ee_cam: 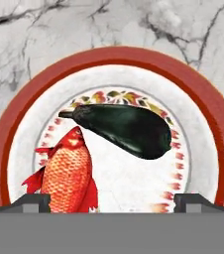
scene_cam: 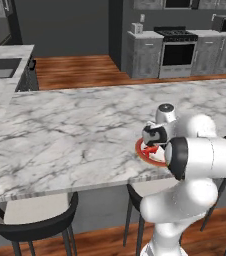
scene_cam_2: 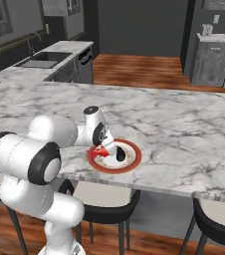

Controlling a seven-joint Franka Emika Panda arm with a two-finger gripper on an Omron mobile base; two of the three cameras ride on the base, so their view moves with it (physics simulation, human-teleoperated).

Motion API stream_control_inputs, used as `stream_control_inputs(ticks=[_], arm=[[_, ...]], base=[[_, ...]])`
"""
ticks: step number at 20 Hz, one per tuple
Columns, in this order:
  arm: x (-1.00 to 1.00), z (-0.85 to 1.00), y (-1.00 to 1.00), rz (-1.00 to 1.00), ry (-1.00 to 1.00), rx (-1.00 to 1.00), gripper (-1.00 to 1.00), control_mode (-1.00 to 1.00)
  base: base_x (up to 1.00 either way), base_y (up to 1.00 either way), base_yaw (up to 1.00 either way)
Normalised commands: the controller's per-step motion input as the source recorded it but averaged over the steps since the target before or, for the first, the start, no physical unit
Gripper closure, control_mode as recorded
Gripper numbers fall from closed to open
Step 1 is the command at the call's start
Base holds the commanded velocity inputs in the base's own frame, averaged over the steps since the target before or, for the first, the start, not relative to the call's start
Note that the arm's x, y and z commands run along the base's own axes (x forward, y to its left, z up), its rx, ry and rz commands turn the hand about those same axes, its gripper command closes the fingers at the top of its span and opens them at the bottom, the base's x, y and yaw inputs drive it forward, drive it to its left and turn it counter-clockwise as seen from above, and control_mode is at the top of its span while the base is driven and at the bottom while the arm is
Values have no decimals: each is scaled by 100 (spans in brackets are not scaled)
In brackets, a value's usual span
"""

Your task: Take the cheese, fish, and eggplant from the fridge and place them on the plate on the dining counter to create an appetizer plate.

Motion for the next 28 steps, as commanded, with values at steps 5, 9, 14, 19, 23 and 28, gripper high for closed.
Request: stream_control_inputs(ticks=[5, 9, 14, 19, 23, 28], arm=[[-100, 82, -15, 14, -10, 0, -100, -100], [-98, 100, -1, 21, -6, -2, -100, -100], [-88, 97, 4, 27, -2, -9, -100, -100], [-75, 68, 7, 28, 10, -9, -100, -100], [-59, 48, 12, 19, 16, -11, -100, -100], [-69, 50, 18, 1, 3, -18, -100, -100]], base=[[0, 0, 0], [0, 0, 0], [0, 0, 0], [0, 0, 0], [0, 0, 0], [0, 0, 0]])
